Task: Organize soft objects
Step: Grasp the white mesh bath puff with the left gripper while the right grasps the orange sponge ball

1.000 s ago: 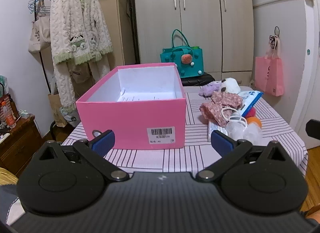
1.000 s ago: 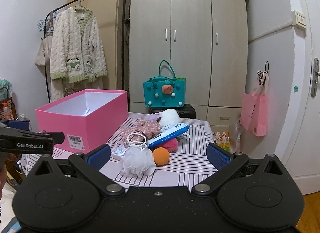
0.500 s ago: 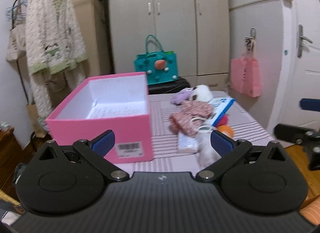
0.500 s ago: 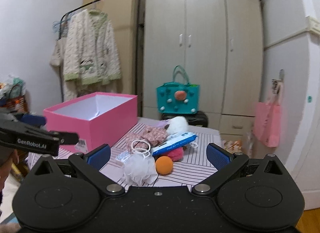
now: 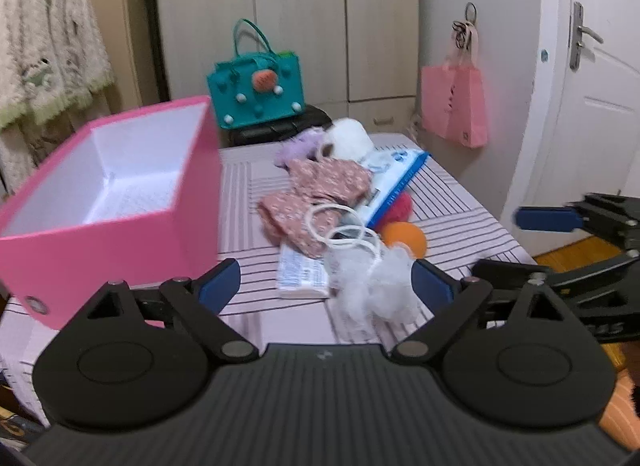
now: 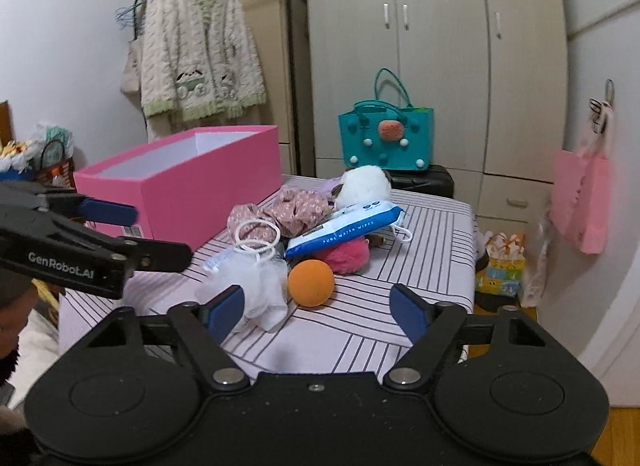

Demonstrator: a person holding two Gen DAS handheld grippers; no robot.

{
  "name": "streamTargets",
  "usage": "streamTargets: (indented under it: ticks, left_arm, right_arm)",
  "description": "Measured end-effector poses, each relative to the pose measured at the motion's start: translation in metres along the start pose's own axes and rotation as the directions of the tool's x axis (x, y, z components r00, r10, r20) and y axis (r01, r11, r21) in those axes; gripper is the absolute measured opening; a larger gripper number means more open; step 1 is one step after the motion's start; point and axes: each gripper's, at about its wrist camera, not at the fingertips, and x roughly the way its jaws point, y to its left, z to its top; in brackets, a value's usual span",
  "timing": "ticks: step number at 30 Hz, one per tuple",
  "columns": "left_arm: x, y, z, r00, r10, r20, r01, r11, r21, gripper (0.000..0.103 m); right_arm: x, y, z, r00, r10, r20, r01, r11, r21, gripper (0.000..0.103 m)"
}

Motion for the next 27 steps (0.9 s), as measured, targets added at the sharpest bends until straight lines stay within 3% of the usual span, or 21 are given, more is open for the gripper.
streamTargets:
  ticks: [6,15,18,22,25,27]
  left_arm:
    - [0.026,-0.008,-0.004,0.999,-0.042,0.013,0.042,0.999,0.001,0.082]
    - [0.049,-0.012,0.001,0.993,-0.092,-0.070,0.093,0.996,0.008,0.061]
    - [0.053,-0.015,0.005,0.991,-0.083,-0.106,0.087,0.996,0.027,0.061]
    - [0.061,-0.008,0.008,0.978,-0.128,-0.163,0.127,0.992,-0.015,0.061]
    - [0.063,-0.006,0.009,0.977,-0.134,-0.163,0.136,0.991,0.001,0.061]
    - [0.063,-0.007,0.006,0.983,-0.114,-0.144,0.119,0.992,0.028,0.061]
  right_arm:
    - [0.037,-0.023,-0.010,0.999,0.046,-0.006,-0.046,0.998,-0.034,0.076]
    - [0.065,-0.032,-0.005,0.986,0.149,-0.067,-0.153,0.987,-0.043,0.057]
    - [0.076,-0.036,-0.001,0.976,0.195,-0.098,-0.197,0.980,-0.011,0.054]
    - [0.082,-0.037,0.003,0.969,0.219,-0.117,-0.223,0.974,-0.026,0.054]
    - [0.084,-0.037,0.007,0.963,0.234,-0.131,-0.244,0.967,-0.071,0.054]
    - [0.083,-0.038,0.011,0.972,0.203,-0.120,-0.216,0.970,-0.110,0.054]
